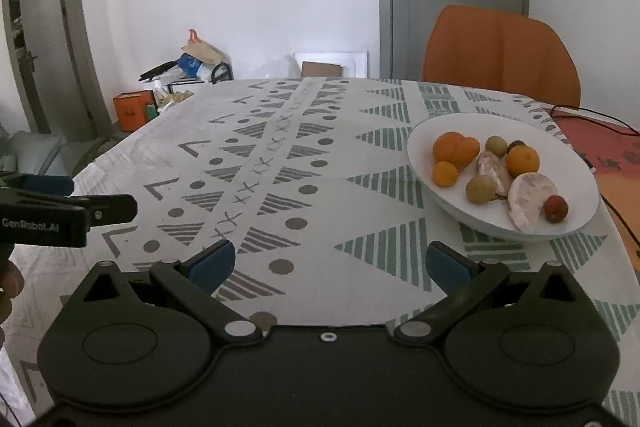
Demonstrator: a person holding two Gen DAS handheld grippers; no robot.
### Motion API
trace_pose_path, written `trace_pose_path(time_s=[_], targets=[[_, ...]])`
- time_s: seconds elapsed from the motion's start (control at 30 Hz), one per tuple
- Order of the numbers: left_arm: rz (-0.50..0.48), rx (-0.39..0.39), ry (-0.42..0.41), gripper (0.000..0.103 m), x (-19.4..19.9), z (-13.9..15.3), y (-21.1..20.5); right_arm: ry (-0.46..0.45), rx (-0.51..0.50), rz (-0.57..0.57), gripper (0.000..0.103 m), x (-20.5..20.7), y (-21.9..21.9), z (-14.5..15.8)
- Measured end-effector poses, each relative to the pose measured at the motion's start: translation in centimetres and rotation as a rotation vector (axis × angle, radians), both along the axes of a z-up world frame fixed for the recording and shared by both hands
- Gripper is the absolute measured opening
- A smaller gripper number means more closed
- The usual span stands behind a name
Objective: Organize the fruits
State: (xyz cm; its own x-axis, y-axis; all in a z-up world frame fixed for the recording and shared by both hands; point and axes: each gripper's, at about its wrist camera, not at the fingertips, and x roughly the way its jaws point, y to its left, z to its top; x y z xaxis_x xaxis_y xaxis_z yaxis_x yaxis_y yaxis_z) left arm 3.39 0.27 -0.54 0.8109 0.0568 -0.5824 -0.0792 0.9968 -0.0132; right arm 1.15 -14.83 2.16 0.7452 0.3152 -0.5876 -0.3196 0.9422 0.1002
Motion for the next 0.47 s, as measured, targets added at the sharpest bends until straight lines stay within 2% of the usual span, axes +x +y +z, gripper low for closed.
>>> trace_pose_path(time_s=[0.37, 0.47], targets=[[0.002, -0.005, -0.011, 0.103, -0.12, 0.48, 0.08, 0.002, 0.004, -0.013, 0.103, 0.14, -0.52, -0.05], [-0.025, -0.007, -0.05, 0.103, -0.85, 0.83, -0.02, 0.002, 0.005, -0.015, 0.103, 0.14, -0.57, 0.03]])
